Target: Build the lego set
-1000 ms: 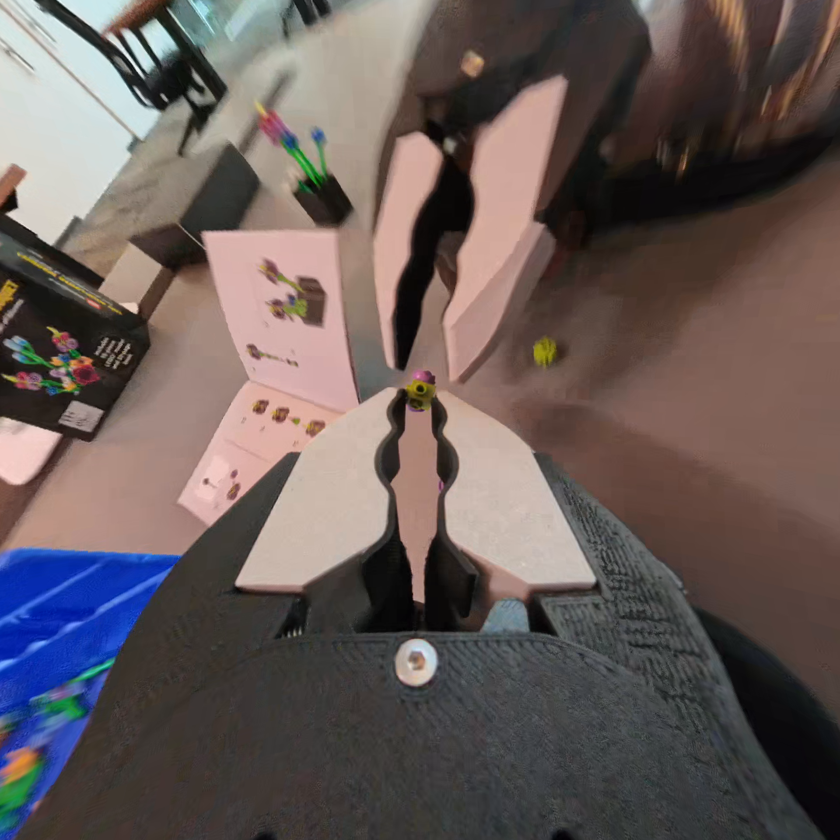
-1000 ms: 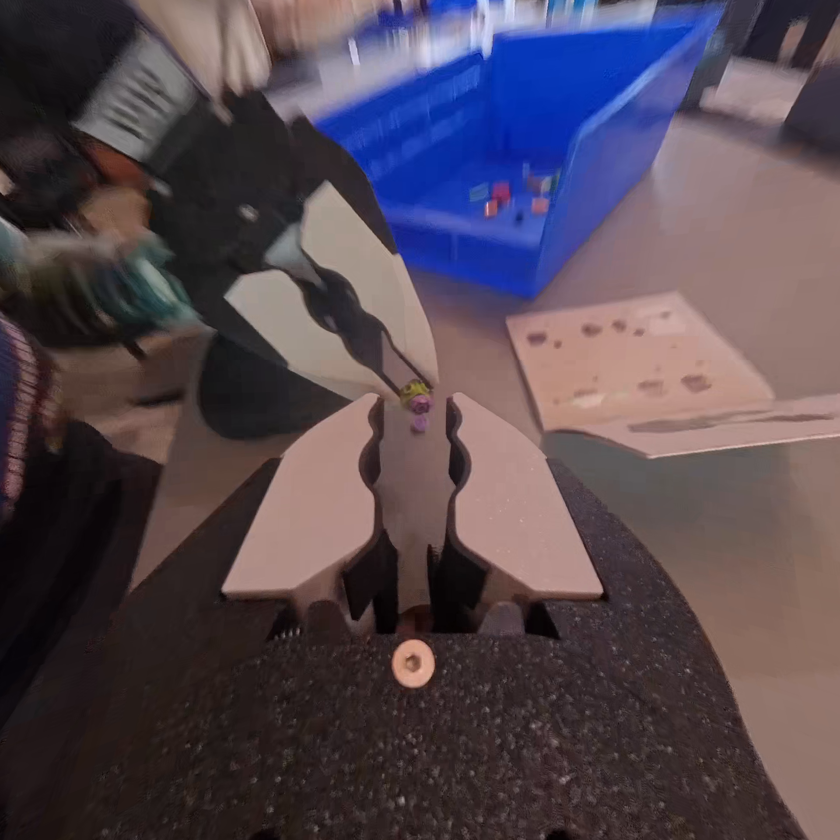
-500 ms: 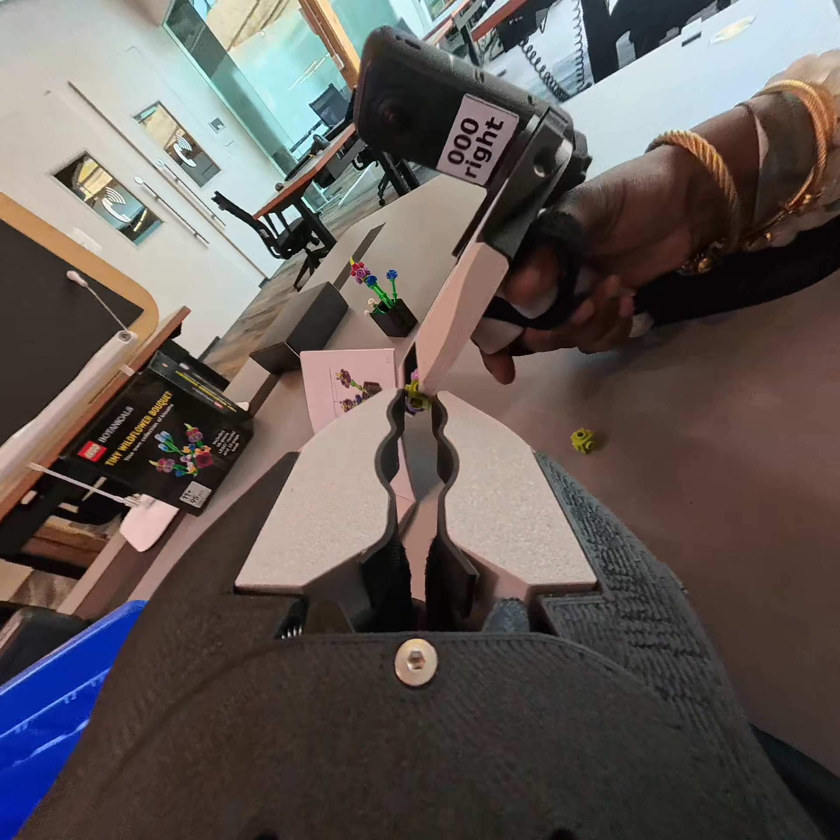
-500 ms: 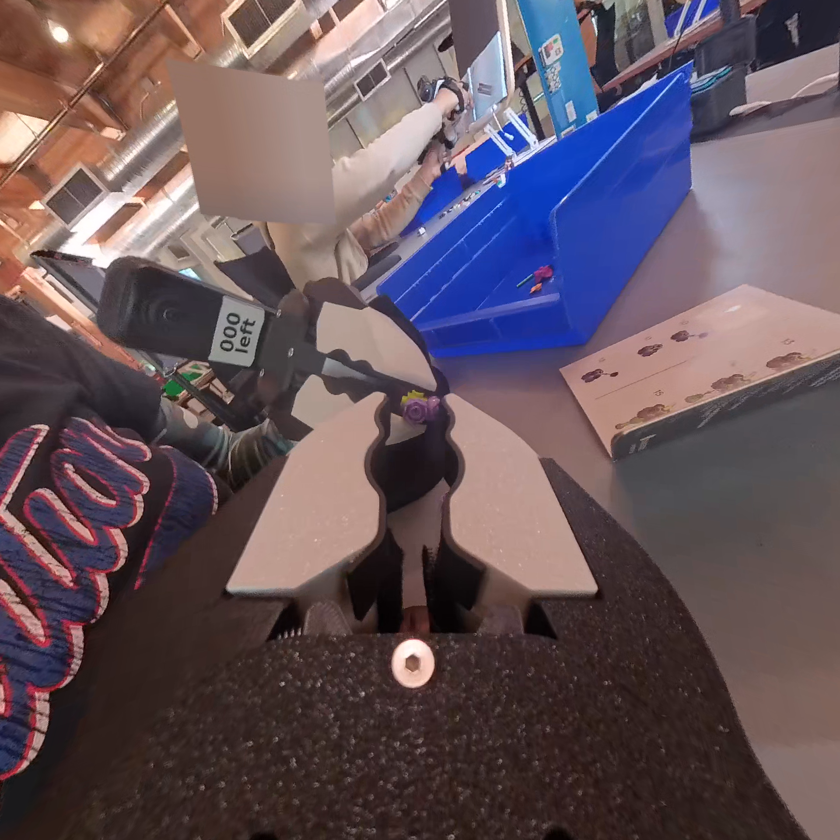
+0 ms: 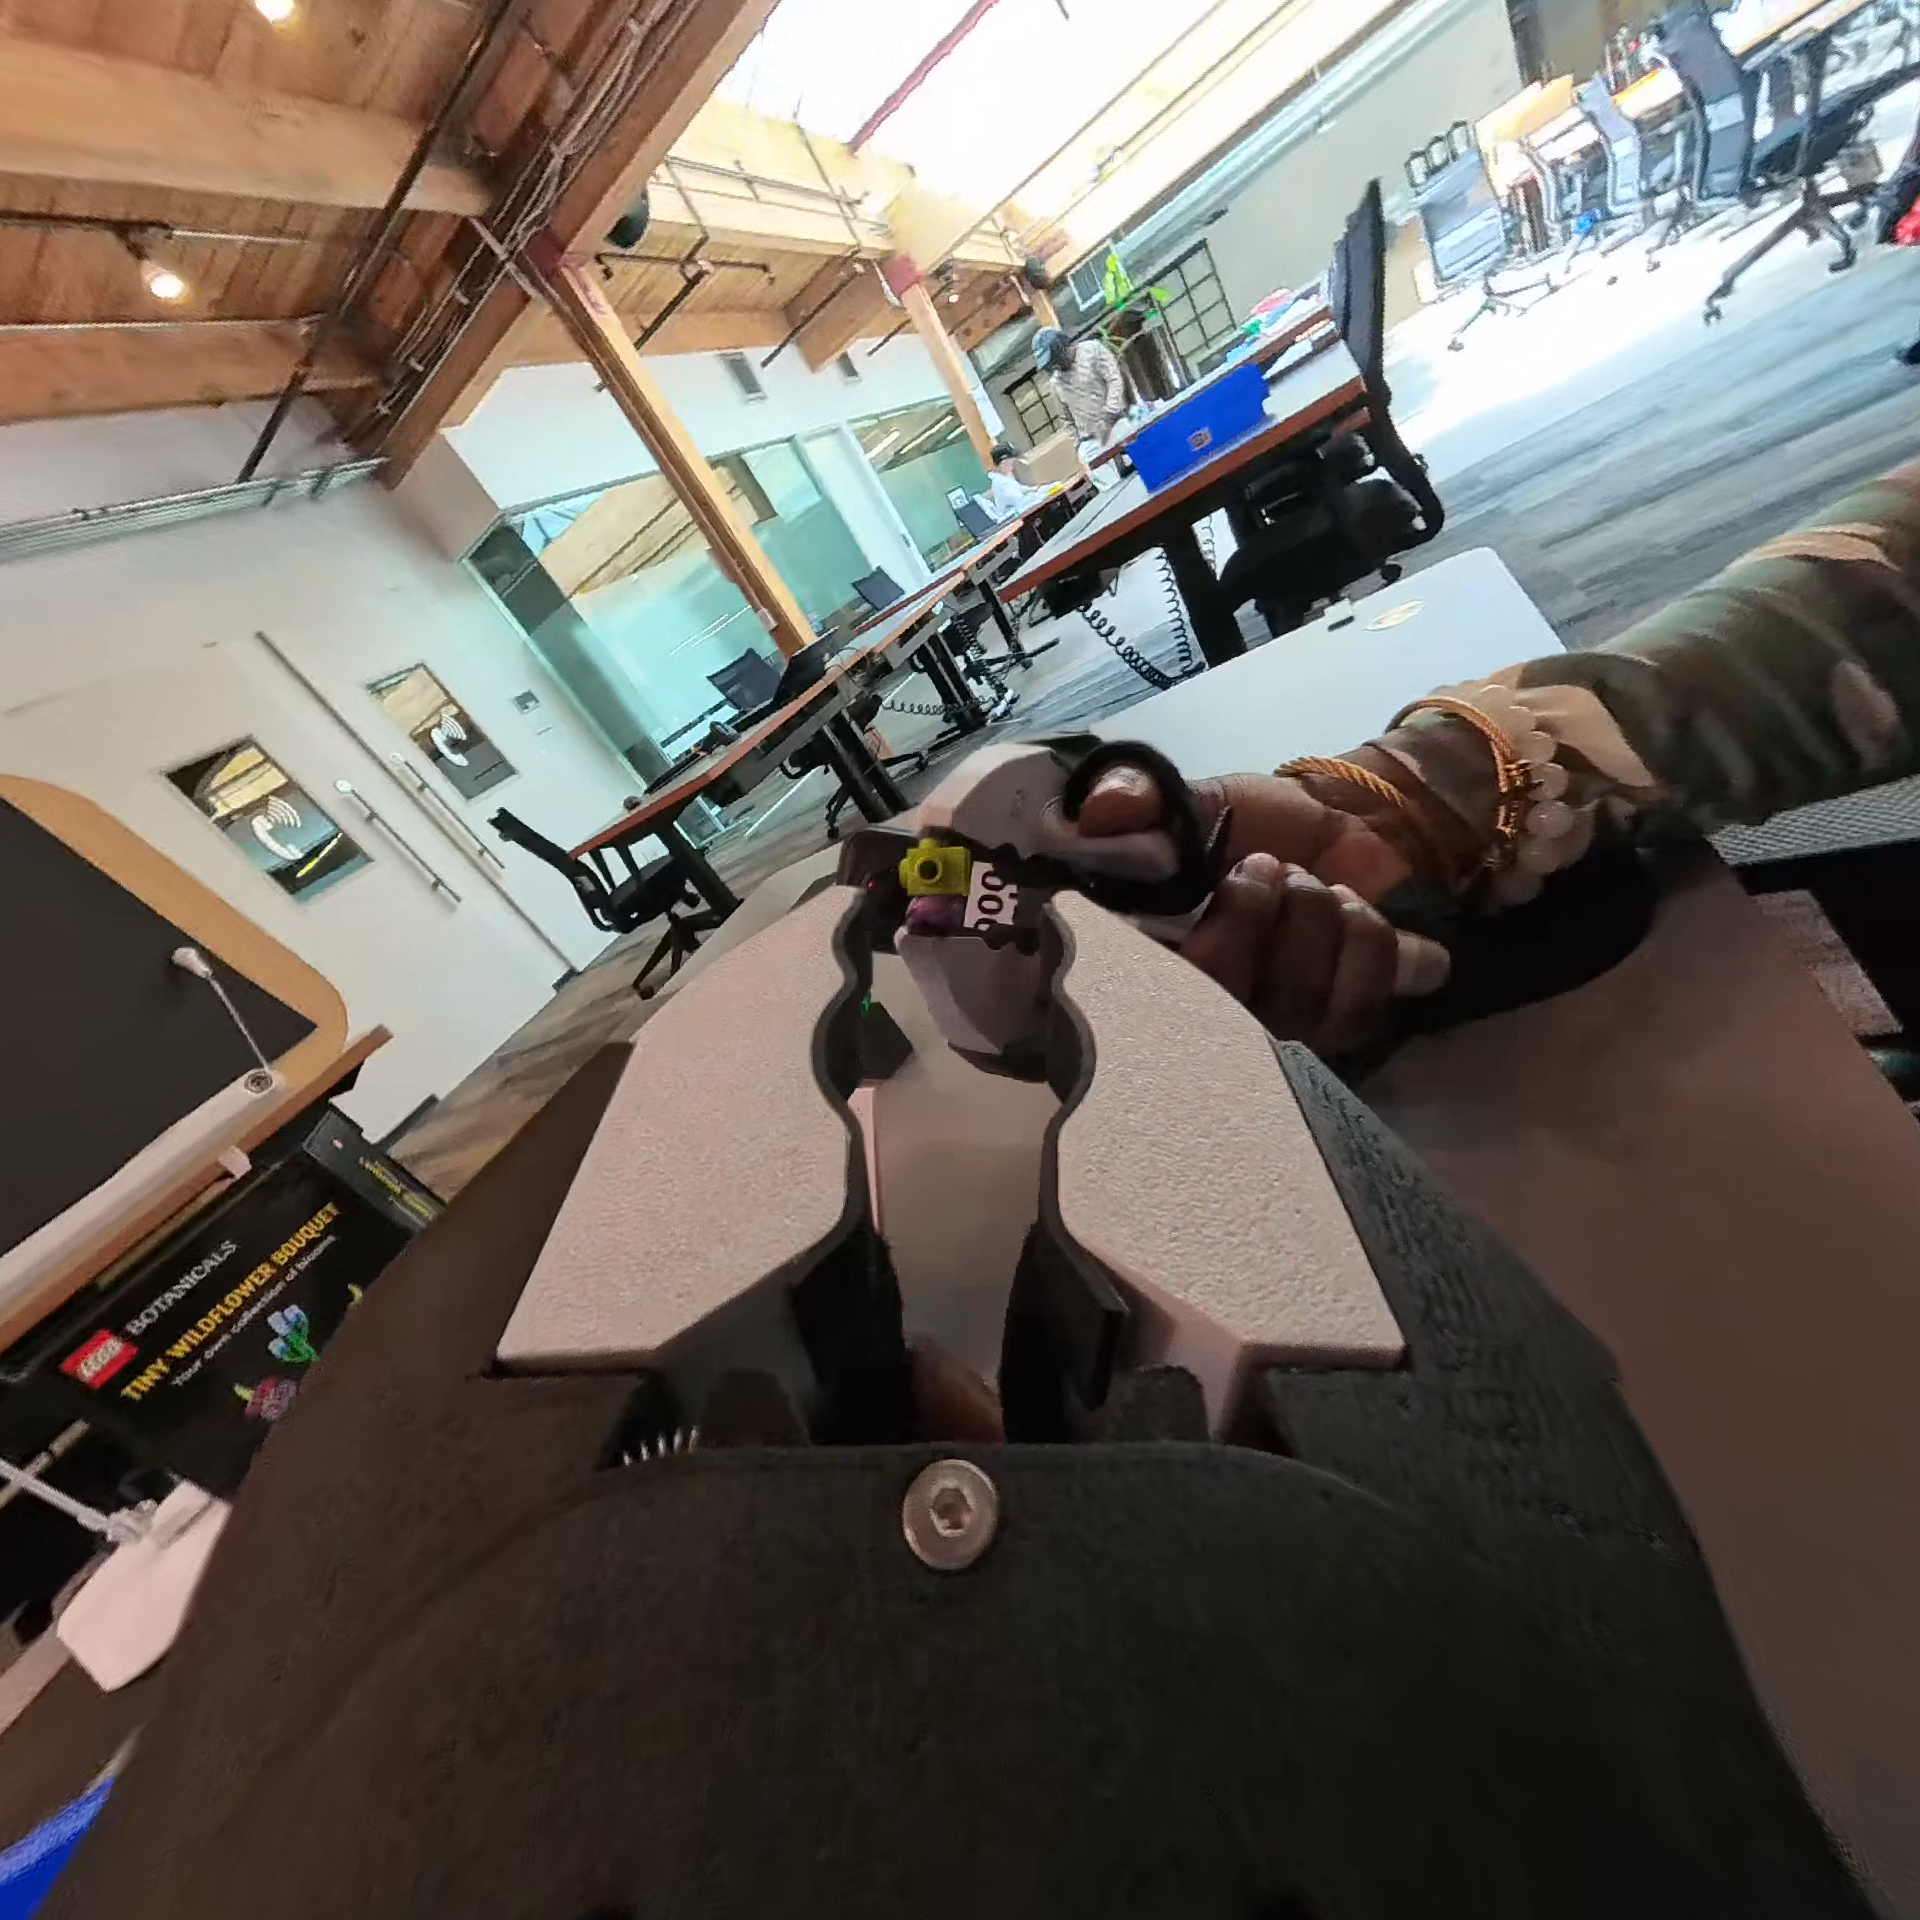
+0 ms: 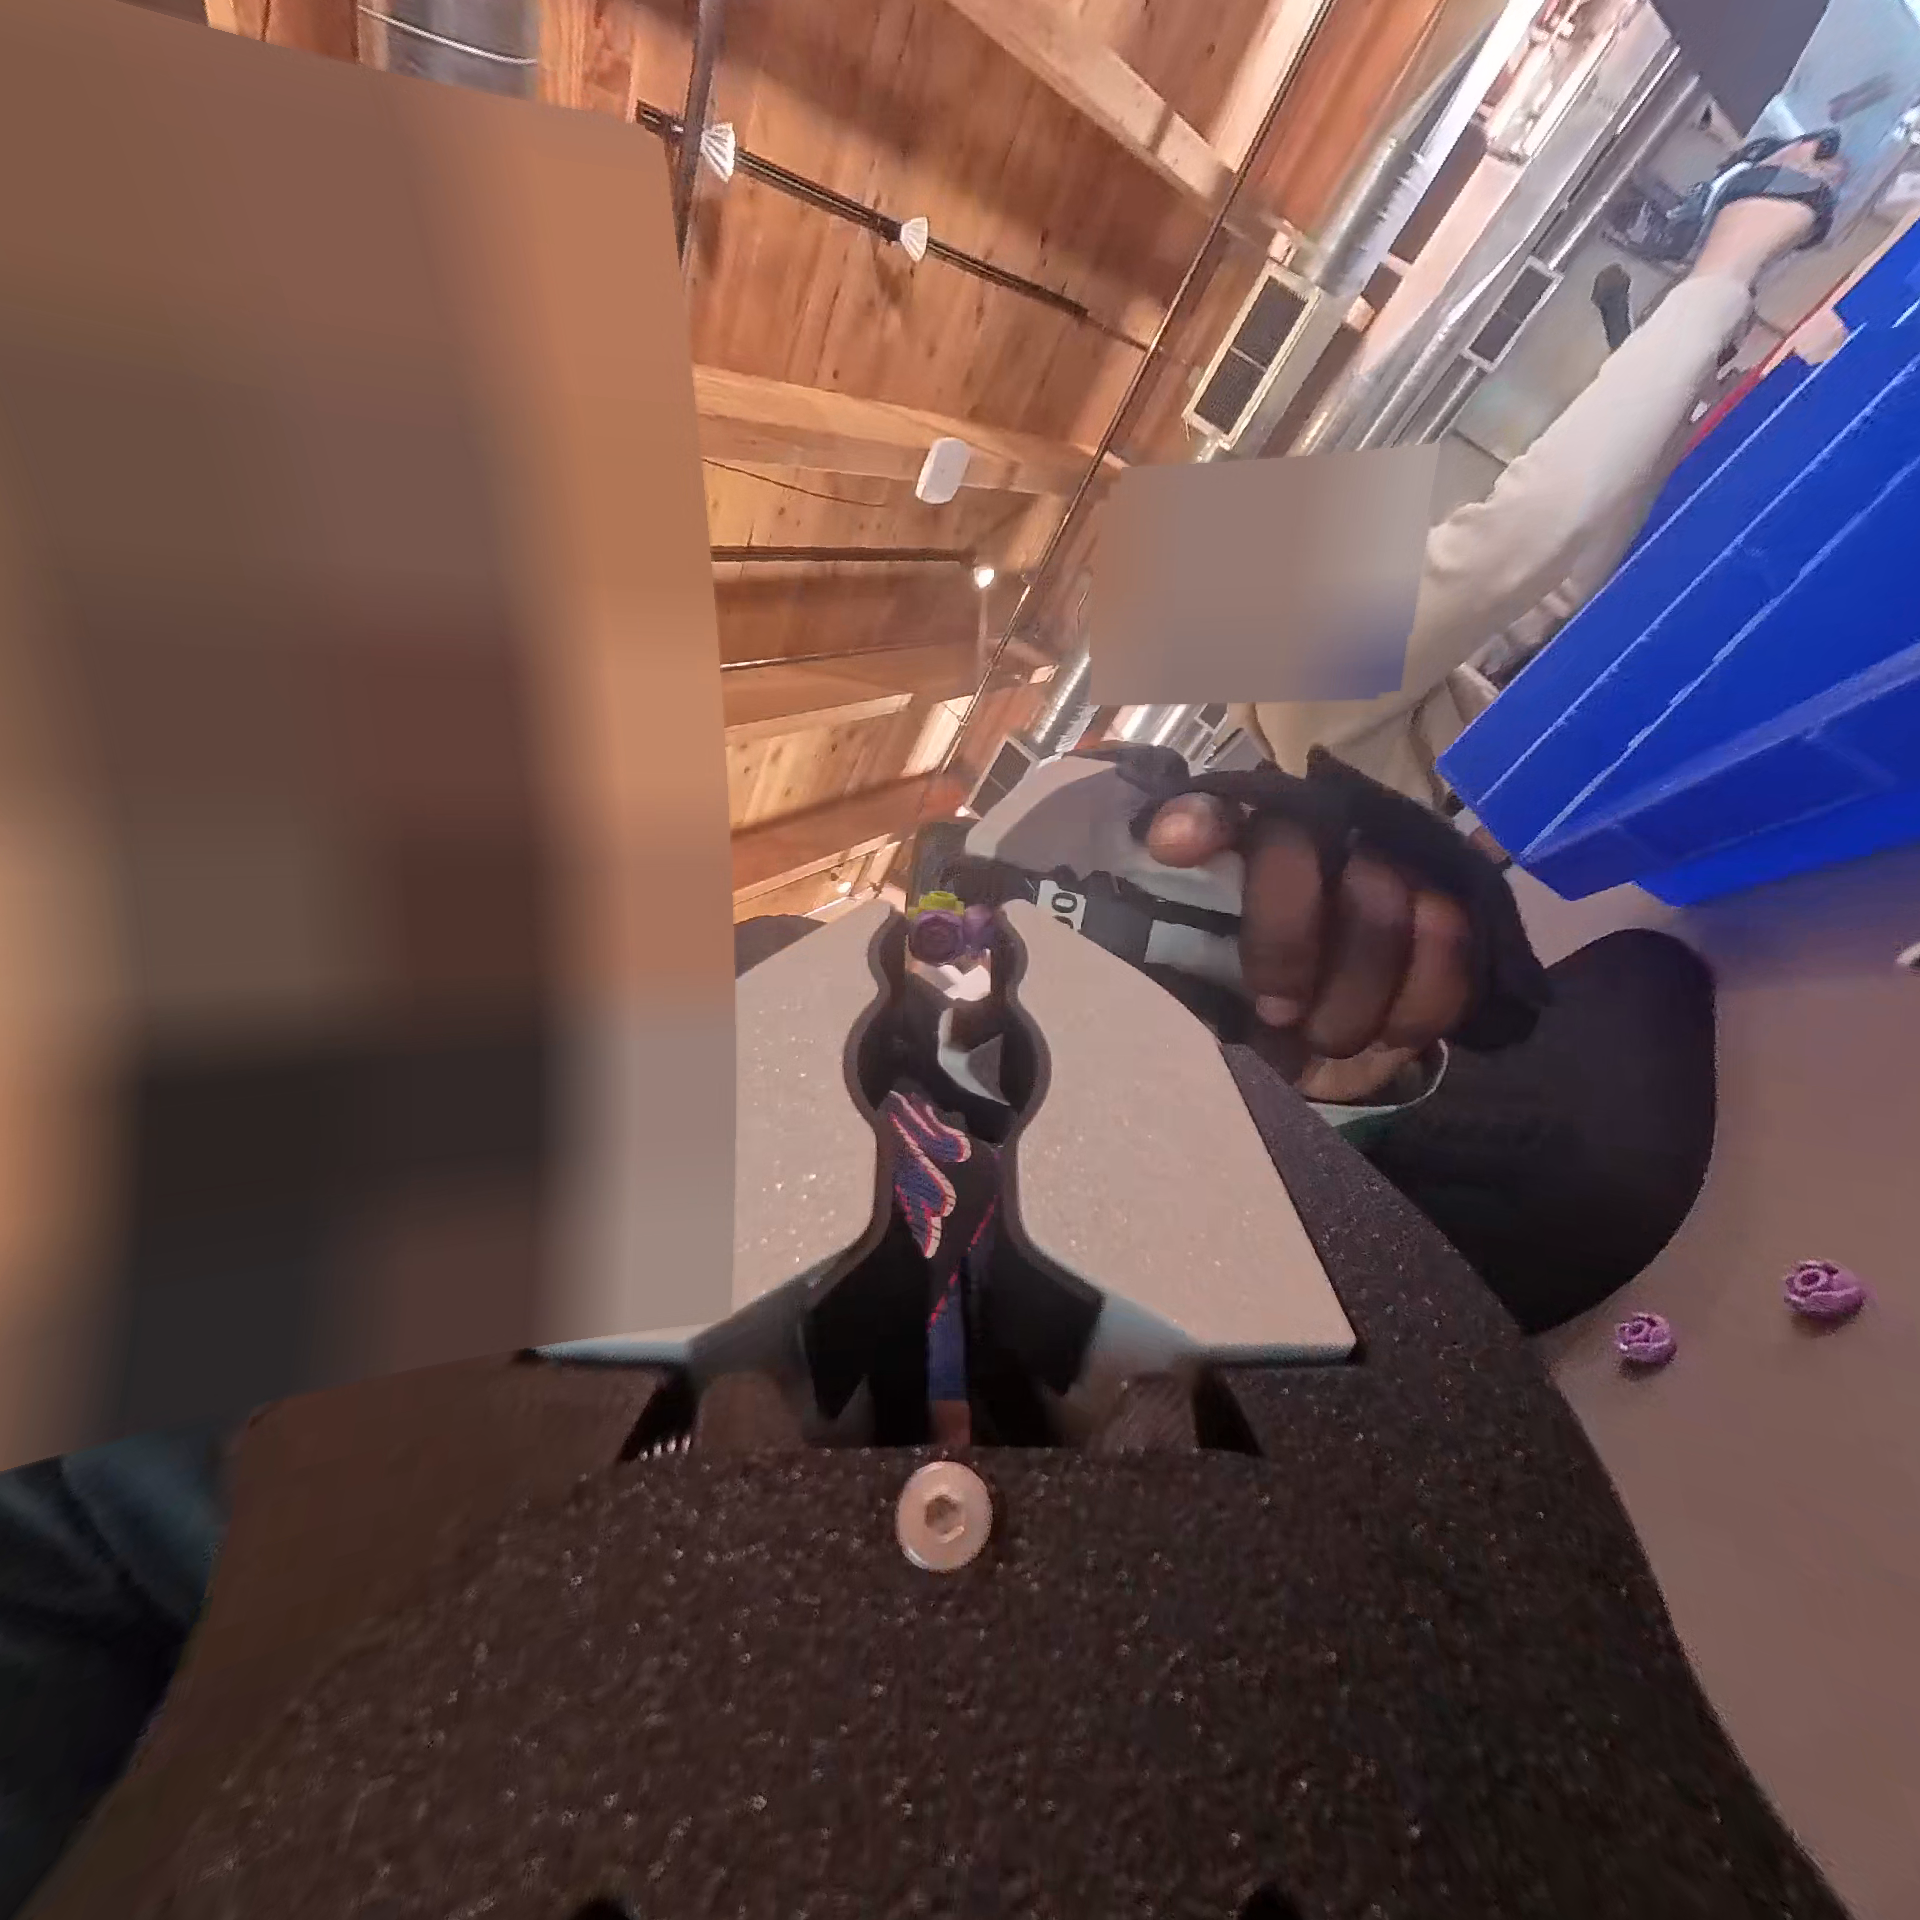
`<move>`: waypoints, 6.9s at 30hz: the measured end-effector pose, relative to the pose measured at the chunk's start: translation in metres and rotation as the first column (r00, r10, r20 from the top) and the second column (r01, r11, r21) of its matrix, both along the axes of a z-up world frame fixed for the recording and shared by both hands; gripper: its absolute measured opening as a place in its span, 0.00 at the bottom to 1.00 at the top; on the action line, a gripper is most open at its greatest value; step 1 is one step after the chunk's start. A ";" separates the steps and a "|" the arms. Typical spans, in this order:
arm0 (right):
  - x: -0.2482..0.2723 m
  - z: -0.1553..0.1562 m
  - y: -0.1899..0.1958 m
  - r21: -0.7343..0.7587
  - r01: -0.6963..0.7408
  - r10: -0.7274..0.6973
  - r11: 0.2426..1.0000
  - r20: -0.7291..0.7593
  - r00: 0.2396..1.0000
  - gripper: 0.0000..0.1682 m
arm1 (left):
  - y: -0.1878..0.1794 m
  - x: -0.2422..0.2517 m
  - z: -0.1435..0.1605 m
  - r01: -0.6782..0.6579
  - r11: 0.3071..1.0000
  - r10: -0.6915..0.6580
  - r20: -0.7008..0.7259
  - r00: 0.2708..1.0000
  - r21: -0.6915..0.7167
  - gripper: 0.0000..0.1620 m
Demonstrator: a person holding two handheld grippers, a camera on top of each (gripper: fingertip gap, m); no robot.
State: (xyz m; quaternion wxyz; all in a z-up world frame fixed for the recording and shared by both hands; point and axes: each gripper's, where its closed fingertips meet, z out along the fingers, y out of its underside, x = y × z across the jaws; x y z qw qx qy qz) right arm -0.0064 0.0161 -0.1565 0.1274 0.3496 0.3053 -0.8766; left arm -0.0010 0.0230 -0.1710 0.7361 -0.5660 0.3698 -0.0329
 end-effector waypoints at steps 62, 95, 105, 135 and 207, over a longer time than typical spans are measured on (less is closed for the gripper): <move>-0.032 -0.055 0.013 0.870 0.462 -0.374 0.171 -0.376 0.848 0.05 | 0.020 -0.044 -0.059 -0.306 0.938 0.255 -0.274 0.927 -0.162 0.07; -0.035 -0.065 0.013 0.840 0.400 -0.397 0.366 -0.248 0.884 0.05 | 0.013 -0.037 -0.060 -0.223 0.949 0.182 -0.192 0.964 -0.222 0.07; -0.035 -0.053 0.009 0.768 0.432 -0.409 0.473 -0.243 0.880 0.05 | 0.010 -0.035 -0.047 -0.160 0.961 0.153 -0.050 0.987 -0.225 0.06; -0.033 -0.050 0.007 0.715 0.340 -0.333 0.611 -0.158 0.930 0.05 | 0.010 -0.028 -0.044 -0.184 0.979 0.165 -0.184 0.969 -0.090 0.09; -0.059 -0.151 -0.008 0.965 -0.201 -0.213 -0.167 0.164 0.963 0.06 | 0.012 -0.101 -0.032 -0.400 0.894 0.407 -0.009 0.913 -0.202 0.07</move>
